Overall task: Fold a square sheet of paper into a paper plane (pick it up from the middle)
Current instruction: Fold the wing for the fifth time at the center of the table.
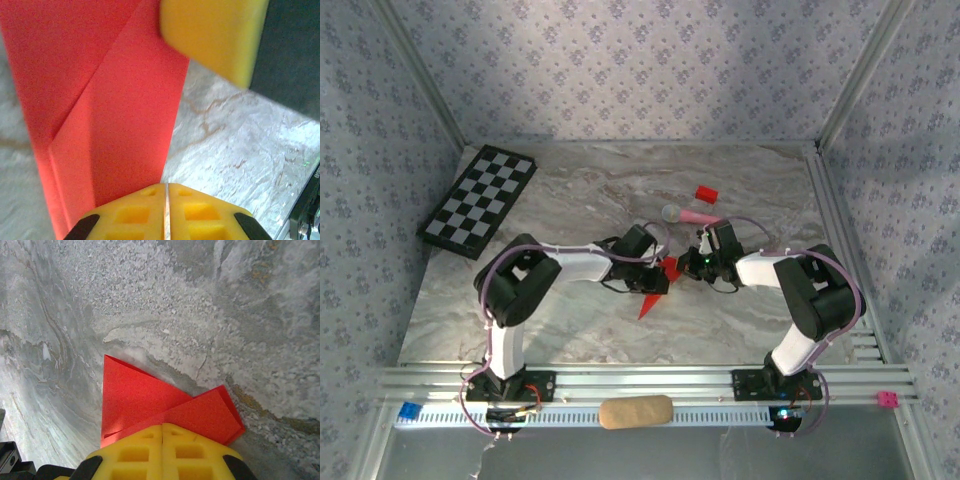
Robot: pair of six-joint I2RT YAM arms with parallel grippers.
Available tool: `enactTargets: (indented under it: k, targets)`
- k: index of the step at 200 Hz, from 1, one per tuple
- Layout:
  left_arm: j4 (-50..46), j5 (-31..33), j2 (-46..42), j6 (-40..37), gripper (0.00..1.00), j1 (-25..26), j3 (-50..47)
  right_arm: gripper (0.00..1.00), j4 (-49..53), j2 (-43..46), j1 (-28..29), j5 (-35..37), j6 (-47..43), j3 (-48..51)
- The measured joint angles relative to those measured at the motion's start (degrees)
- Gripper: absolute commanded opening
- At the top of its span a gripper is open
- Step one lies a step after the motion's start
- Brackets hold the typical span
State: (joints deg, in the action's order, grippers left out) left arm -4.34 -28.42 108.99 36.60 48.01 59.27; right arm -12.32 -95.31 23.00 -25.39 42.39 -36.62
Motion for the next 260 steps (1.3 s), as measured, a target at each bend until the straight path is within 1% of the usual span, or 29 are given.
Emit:
enactTargets:
  k: [49, 73, 103, 171, 233, 260]
  targets:
    - [-3.0, -0.5, -6.1, -0.2, 0.16, 0.0, -3.5, 0.04, 0.0, 0.0, 0.0, -0.1, 0.0, 0.0]
    - [-3.8, -1.4, -8.5, -1.1, 0.14, 0.4, -4.1, 0.04, 0.0, 0.0, 0.0, -0.1, 0.0, 0.0]
    - [-4.3, -2.4, -8.6, -1.9, 0.13, 1.3, -5.6, 0.04, 0.0, 0.0, 0.0, -0.1, 0.0, 0.0]
    - [-5.4, -1.7, -8.6, -2.9, 0.11, 1.4, -9.4, 0.04, 0.0, 0.0, 0.0, -0.1, 0.0, 0.0]
    - [-0.7, -1.7, -9.8, -1.6, 0.10, 1.2, -12.9, 0.04, 0.1, 0.0, 0.0, -0.1, -0.3, 0.0]
    - [-0.9, -0.7, -11.1, -1.4, 0.11, 1.2, -13.6, 0.04, 0.1, -0.1, 0.0, -0.2, -0.4, -0.1]
